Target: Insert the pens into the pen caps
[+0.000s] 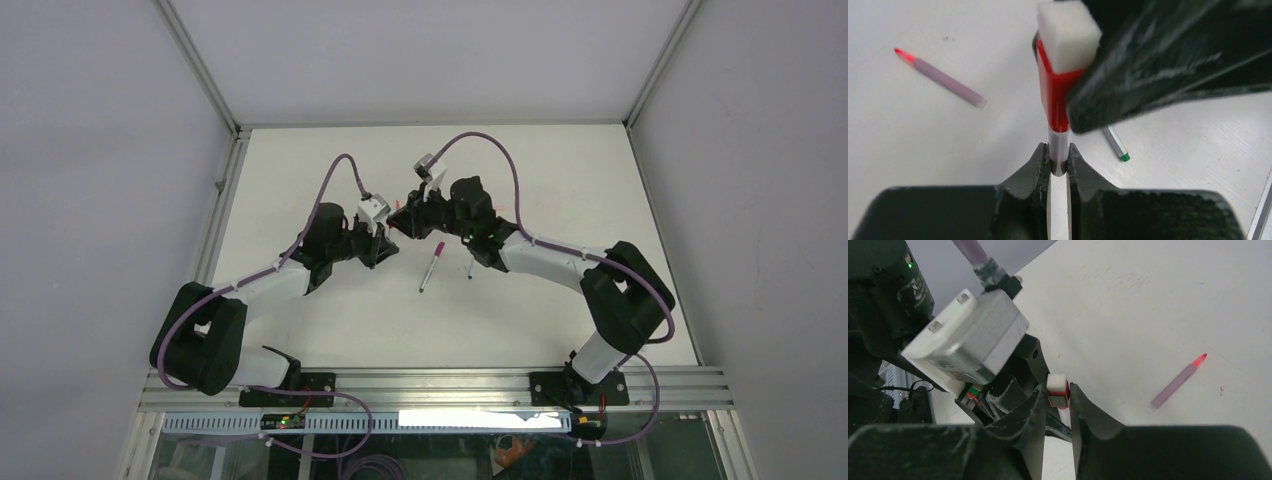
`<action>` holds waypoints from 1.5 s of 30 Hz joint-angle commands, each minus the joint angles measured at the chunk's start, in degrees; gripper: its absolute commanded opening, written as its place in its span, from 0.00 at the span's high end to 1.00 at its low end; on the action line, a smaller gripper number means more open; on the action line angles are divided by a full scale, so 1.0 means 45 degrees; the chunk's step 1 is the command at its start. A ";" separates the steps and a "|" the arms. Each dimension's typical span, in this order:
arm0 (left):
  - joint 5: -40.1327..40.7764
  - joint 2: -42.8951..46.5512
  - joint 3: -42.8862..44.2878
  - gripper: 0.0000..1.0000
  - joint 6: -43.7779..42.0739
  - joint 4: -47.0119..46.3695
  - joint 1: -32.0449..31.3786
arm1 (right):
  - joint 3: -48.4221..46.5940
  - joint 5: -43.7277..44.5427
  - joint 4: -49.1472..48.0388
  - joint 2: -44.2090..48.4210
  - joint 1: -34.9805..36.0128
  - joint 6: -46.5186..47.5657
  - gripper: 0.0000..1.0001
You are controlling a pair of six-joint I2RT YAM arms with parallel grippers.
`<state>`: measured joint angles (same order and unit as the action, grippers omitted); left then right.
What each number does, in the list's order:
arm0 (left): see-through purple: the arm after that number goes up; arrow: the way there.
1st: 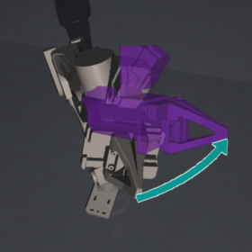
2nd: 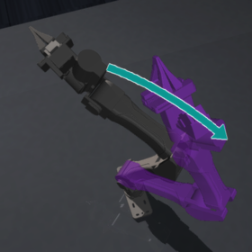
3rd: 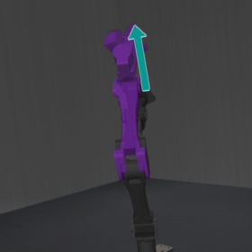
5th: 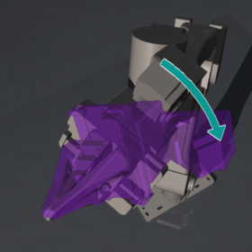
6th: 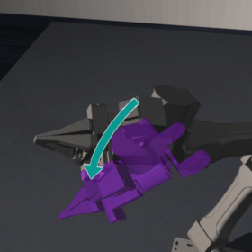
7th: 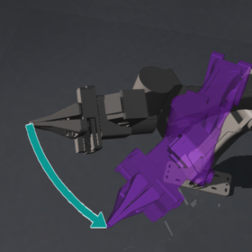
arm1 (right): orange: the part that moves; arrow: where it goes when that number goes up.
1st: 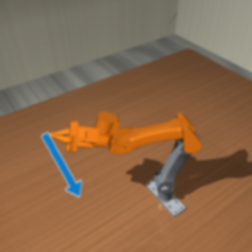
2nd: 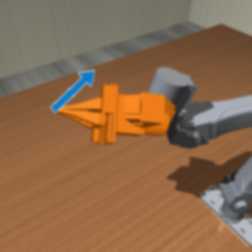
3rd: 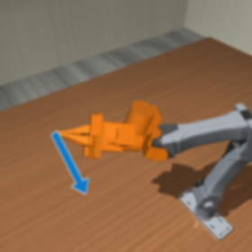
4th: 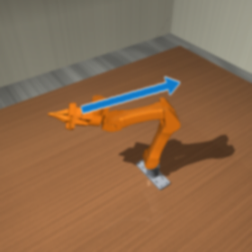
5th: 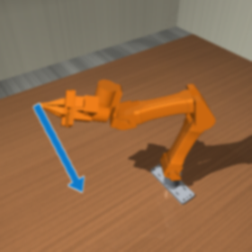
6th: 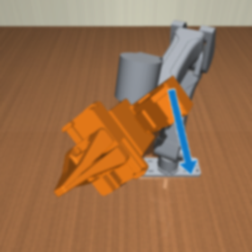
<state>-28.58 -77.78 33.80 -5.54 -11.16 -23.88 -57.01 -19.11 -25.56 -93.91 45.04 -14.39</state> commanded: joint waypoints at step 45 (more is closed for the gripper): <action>-0.2917 -0.1561 0.1529 1.00 0.0209 -0.1995 0.0033 | 0.0431 0.0362 0.1802 0.2030 -0.0604 0.1780 0.56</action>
<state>-39.57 -84.75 38.98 -4.43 -18.04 -23.90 -52.71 -21.10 -18.50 -87.81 42.24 -8.91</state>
